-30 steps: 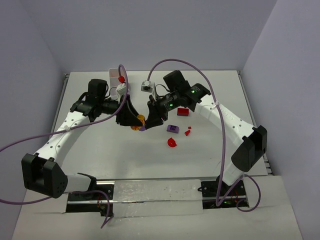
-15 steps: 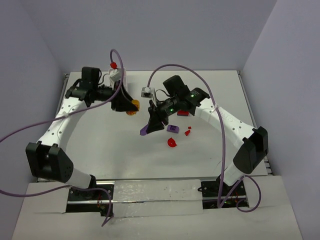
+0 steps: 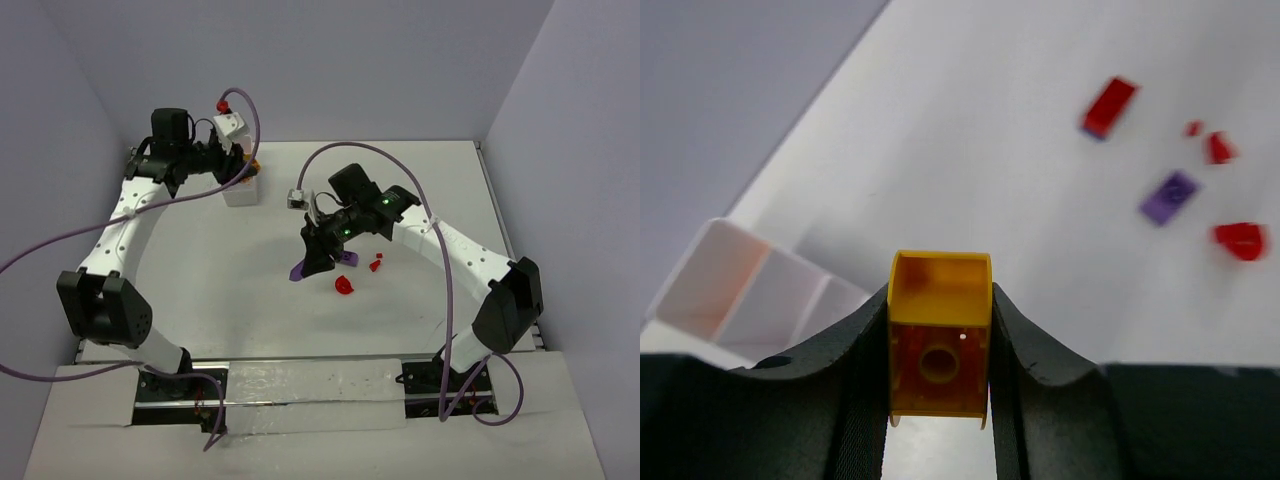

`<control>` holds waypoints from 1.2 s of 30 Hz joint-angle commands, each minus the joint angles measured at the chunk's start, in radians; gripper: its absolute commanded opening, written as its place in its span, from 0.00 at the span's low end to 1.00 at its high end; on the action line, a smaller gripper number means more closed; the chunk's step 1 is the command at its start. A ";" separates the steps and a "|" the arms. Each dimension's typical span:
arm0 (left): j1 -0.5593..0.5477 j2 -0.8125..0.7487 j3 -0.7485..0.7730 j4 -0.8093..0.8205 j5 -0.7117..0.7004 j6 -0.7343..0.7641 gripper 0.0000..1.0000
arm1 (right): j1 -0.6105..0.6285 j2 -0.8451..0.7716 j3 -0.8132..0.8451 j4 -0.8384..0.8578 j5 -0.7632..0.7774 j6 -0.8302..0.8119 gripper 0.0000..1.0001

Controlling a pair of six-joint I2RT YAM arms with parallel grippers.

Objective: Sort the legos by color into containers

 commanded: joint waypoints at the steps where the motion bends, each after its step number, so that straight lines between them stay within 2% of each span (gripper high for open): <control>1: 0.015 0.127 0.090 0.078 -0.253 0.210 0.00 | -0.019 -0.035 0.029 0.025 0.037 0.001 0.00; 5: 0.036 0.241 0.176 0.007 -0.233 0.385 0.00 | -0.035 -0.033 0.031 0.026 0.051 0.009 0.00; 8: 0.057 0.327 0.276 -0.067 -0.209 0.432 0.00 | -0.051 -0.034 0.029 0.028 0.058 0.017 0.00; 10: 0.072 0.393 0.346 -0.058 -0.207 0.443 0.00 | -0.064 -0.038 0.022 0.031 0.057 0.020 0.00; 17: 0.083 0.441 0.352 0.020 -0.219 0.530 0.00 | -0.093 -0.033 0.009 0.040 0.052 0.022 0.00; 21: 0.084 0.505 0.429 -0.036 -0.229 0.585 0.06 | -0.097 -0.020 0.015 0.040 0.046 0.022 0.00; 24: 0.084 0.530 0.430 -0.009 -0.235 0.607 0.08 | -0.096 -0.013 0.019 0.040 0.042 0.024 0.00; 36: 0.085 0.563 0.413 0.119 -0.238 0.618 0.11 | -0.102 -0.005 0.002 0.033 0.035 0.021 0.00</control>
